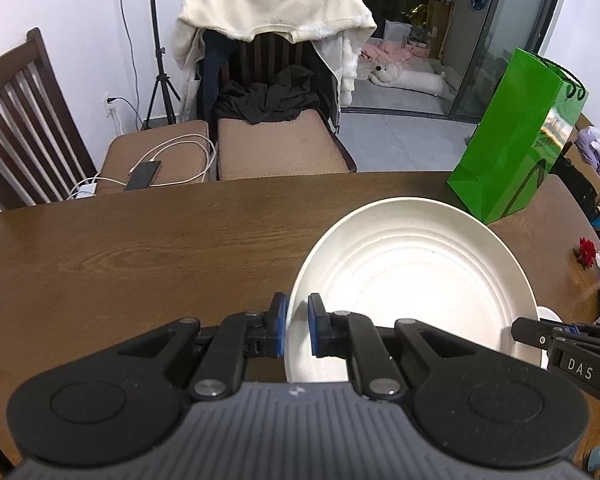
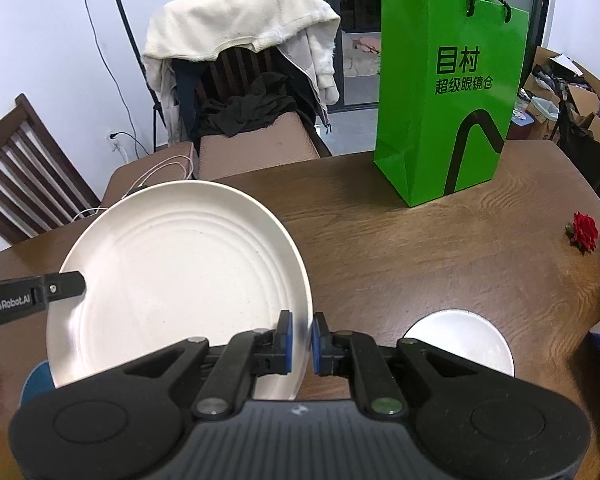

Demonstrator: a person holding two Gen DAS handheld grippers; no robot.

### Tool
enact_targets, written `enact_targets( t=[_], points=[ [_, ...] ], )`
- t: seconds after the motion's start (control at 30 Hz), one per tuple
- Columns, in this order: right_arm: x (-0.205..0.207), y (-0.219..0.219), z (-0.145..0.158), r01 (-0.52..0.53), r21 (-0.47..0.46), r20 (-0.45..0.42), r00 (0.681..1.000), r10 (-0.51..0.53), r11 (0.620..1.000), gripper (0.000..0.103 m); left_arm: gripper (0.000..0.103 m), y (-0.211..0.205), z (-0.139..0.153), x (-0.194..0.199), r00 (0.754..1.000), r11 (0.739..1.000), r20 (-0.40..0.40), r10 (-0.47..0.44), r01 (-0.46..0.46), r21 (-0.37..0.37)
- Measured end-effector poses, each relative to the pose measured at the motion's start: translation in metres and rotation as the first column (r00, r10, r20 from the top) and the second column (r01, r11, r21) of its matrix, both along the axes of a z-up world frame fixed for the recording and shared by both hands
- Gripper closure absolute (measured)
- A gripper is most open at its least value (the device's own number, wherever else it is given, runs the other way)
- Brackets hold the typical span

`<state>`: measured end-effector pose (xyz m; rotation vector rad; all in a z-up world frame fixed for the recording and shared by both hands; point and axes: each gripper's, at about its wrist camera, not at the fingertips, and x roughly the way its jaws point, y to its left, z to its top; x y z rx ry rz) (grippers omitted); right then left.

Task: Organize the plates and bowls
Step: 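Lift the white plate off the table with both grippers, then carry the held white plate with both grippers back past the bowls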

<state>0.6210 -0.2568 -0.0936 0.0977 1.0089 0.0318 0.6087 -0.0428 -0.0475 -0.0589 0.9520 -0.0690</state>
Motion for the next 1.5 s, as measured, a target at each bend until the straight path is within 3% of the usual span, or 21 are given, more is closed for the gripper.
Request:
enact_targets(
  t=[1.5],
  points=[
    [-0.179,0.050,0.058,-0.139,-0.012,0.034,0.990,0.139,0.990,0.093,0.091,0.048,0.056,-0.203,0.989,0.990,0.027,0.142,-0.142,-0.027]
  ],
)
